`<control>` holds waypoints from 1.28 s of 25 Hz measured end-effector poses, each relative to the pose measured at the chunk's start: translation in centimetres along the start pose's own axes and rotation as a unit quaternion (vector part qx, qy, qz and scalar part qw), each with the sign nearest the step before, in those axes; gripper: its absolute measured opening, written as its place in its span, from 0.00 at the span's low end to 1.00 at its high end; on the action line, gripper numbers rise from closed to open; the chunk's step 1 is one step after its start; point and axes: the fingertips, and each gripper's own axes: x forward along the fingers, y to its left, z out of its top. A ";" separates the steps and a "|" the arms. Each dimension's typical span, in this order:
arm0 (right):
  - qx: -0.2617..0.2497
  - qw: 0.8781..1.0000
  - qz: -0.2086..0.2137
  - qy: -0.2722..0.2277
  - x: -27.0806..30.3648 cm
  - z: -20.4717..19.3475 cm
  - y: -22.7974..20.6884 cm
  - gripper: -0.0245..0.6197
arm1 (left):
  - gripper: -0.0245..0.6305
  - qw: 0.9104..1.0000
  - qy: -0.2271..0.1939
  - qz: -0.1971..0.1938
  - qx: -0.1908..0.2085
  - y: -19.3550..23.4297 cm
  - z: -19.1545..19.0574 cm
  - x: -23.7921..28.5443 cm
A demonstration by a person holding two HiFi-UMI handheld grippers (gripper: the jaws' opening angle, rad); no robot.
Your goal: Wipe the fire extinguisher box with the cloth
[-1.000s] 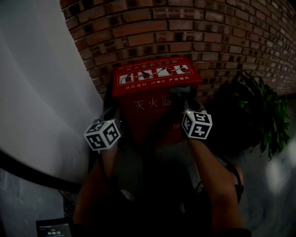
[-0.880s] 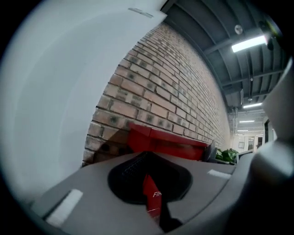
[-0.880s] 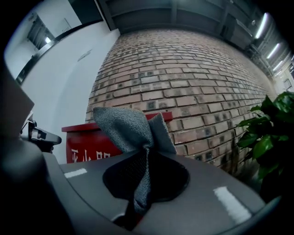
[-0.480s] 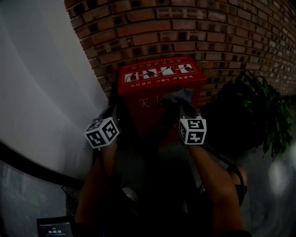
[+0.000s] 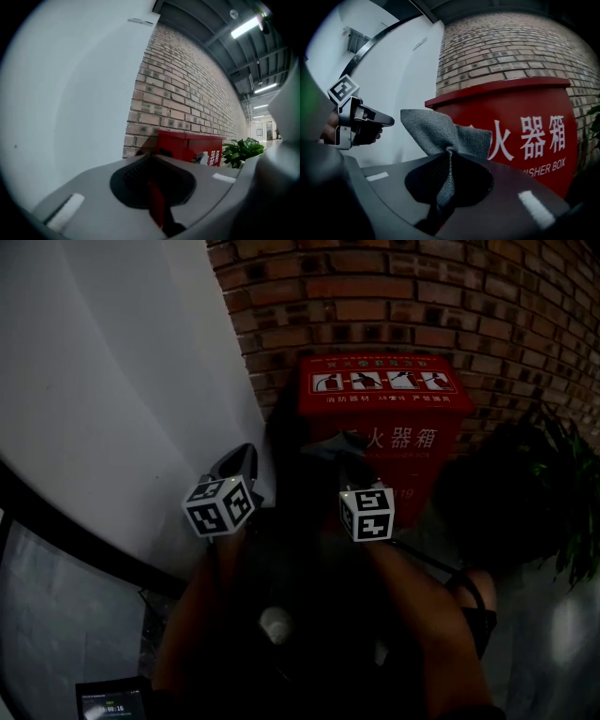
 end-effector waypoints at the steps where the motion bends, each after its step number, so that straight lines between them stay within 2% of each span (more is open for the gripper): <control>1: 0.000 1.000 0.007 0.001 0.5 -0.3 0.9 0.08 | 0.04 1.000 0.006 0.003 0.005 0.6 -0.4 -0.3; 3: 0.005 1.000 0.018 0.004 1.5 -1.0 2.5 0.09 | 0.04 1.000 0.016 0.008 0.008 1.5 -1.0 -0.6; 6: 0.007 0.999 0.028 0.013 2.4 -2.0 4.1 0.08 | 0.04 1.000 0.015 0.006 -0.011 2.2 -0.8 -1.1; 10: 0.020 0.999 0.025 0.031 3.0 -3.6 4.1 0.09 | 0.04 1.000 0.003 -0.002 -0.020 2.3 0.1 -1.2; 14: 0.038 0.998 -0.009 0.039 2.4 -4.8 1.1 0.09 | 0.04 1.000 0.008 -0.010 -0.014 1.3 -0.2 0.0; 19: 0.044 0.997 -0.044 0.034 0.8 -5.3 -3.4 0.08 | 0.04 0.999 0.019 -0.039 -0.006 -1.8 -1.1 2.1; 25: 0.043 0.994 -0.091 0.037 -2.0 -5.8 -9.2 0.09 | 0.04 0.995 0.059 -0.083 -0.021 -6.3 -4.5 4.8; 29: 0.052 0.990 -0.125 0.041 -4.0 -6.0 -13.5 0.09 | 0.04 0.993 0.067 -0.088 -0.042 -8.0 -5.5 6.1; 32: 0.050 0.986 -0.149 0.048 -5.6 -6.4 -16.2 0.09 | 0.04 0.994 0.063 -0.082 -0.015 -8.9 -6.2 6.8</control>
